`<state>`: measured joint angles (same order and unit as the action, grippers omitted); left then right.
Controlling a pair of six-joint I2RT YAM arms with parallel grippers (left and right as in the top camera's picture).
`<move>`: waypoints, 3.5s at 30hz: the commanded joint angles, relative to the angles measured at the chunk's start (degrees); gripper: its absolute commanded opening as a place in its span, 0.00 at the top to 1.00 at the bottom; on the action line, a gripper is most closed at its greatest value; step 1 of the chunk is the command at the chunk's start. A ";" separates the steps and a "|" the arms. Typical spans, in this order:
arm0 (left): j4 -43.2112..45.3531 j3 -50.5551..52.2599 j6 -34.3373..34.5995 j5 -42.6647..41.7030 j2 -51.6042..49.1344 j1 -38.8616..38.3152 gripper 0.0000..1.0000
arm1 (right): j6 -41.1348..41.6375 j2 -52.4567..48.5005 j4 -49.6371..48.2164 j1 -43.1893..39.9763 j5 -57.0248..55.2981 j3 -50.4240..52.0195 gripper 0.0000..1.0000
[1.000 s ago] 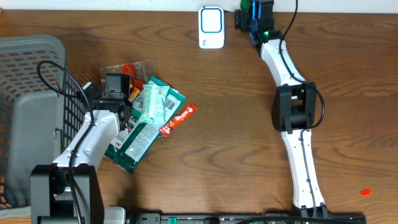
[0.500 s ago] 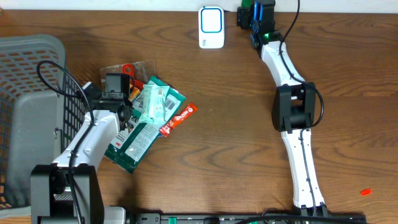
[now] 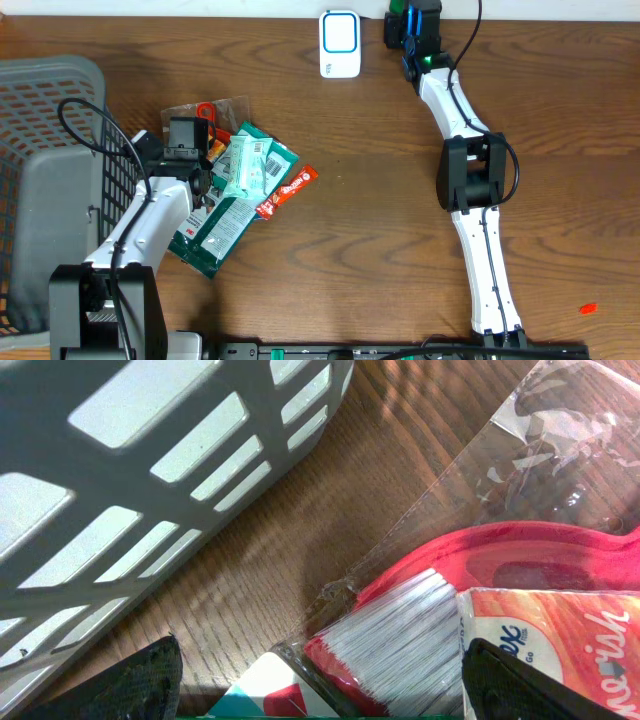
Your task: Scan the item barcode
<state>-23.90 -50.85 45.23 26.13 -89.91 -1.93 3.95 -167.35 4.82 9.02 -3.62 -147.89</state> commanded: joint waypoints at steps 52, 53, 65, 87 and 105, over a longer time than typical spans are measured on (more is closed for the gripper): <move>0.02 0.39 0.68 1.60 -0.76 0.37 0.11 | -23.71 24.44 35.04 8.79 -19.50 -0.52 0.99; 0.02 0.39 0.68 1.60 -0.76 0.37 0.11 | -25.14 24.44 35.23 9.57 -21.20 -0.52 0.99; 0.02 0.42 0.70 1.57 -0.76 0.37 0.11 | -35.74 24.39 33.05 14.01 -29.18 -0.50 0.98; 0.04 0.39 0.72 1.55 -0.76 0.37 0.11 | -43.04 16.92 24.92 15.32 -31.23 -0.44 0.98; 0.04 0.39 1.18 1.29 -0.76 0.35 0.11 | -46.56 13.57 19.96 17.84 -31.47 -0.39 0.97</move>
<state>-23.77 -50.85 45.28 26.11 -89.91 -1.93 -41.30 -153.40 25.82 26.17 -34.20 -147.50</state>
